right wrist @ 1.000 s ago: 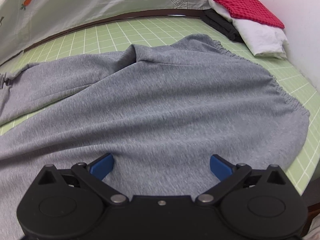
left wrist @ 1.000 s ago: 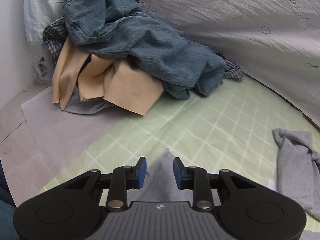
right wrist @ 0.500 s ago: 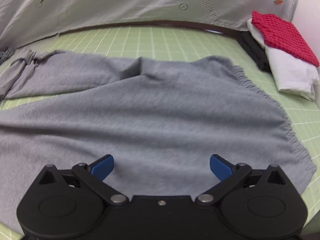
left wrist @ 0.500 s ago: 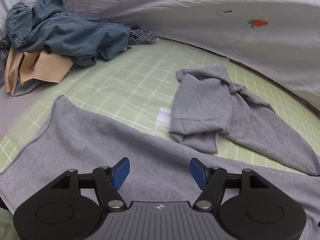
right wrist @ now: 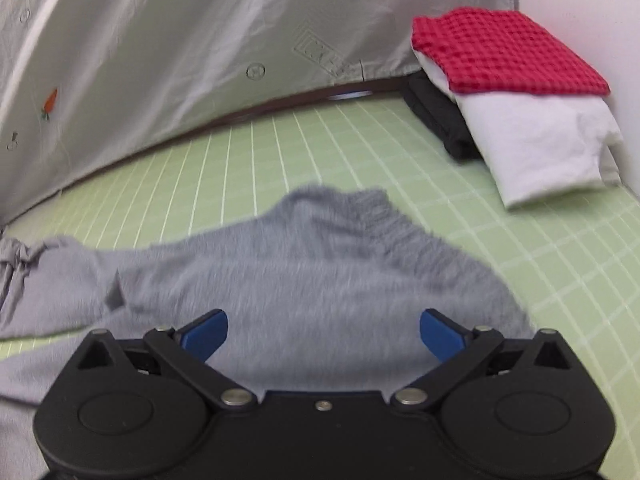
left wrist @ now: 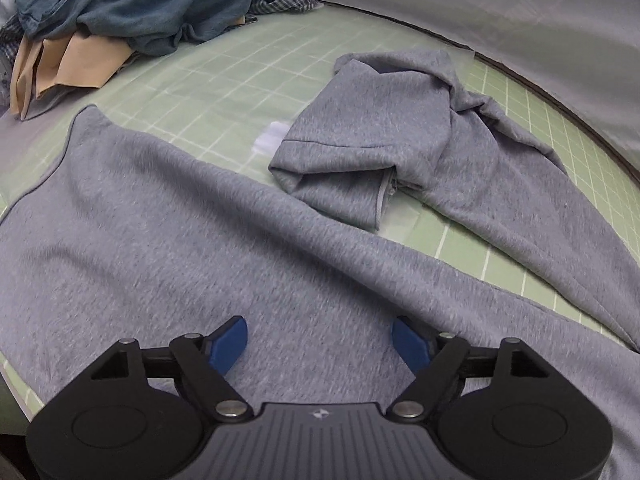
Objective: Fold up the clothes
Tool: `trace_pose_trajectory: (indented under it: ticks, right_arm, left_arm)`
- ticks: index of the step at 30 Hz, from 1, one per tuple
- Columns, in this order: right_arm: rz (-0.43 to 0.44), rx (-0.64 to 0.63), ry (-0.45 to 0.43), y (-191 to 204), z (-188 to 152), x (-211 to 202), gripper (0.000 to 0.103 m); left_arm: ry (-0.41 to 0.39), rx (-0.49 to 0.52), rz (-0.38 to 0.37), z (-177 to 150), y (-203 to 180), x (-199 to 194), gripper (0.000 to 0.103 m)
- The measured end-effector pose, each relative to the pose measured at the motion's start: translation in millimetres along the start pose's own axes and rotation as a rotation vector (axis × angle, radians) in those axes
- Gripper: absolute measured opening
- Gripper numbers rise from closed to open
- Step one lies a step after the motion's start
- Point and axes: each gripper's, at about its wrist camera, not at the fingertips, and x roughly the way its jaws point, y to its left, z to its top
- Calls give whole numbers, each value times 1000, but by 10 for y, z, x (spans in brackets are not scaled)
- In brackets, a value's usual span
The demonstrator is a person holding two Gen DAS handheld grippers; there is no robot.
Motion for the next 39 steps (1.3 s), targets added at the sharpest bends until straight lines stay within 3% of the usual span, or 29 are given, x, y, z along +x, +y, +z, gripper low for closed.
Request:
trace_pose_trajectory:
  ticks: [3,8,14,16,21,25,29,32,34,35,39]
  right_arm:
    - [-20,-47,-8,-264,240,237,103]
    - [0,-92,46,-533,573,721,102]
    - [101,-153,143,-497,735,1124,69]
    - [121,-169,157,-496,745,1188,53]
    - [154,-237,182,-499,925,1209,34]
    - [11,-220,67,-712,1196,1183,29]
    - [-187,23,4,-1100,1392,1201,34]
    - [-215,8,14,-1016,1351,1174,60]
    - [-218,-44,-8,-873,1240,1077,95]
    - [-225,-57,-16,-797,1172,1022,101]
    - [-148,-15,9,-543,807,829,103]
  left_arm:
    - [-9,51,37,2,-130,45,89]
    - [-2,8,64,50,-210,119,101]
    - [-20,-21,79,75,-285,158,103]
    - [-25,-15,75,73,-283,157,103]
    - [-29,-8,70,72,-274,161,103]
    - [-34,5,63,78,-270,164,103]
    - [-54,3,62,54,-251,153,103]
    - [-63,4,61,53,-233,148,103]
    - [-70,5,60,47,-230,143,103]
    - [-73,5,60,40,-231,141,103]
    - [-84,6,59,21,-217,135,103]
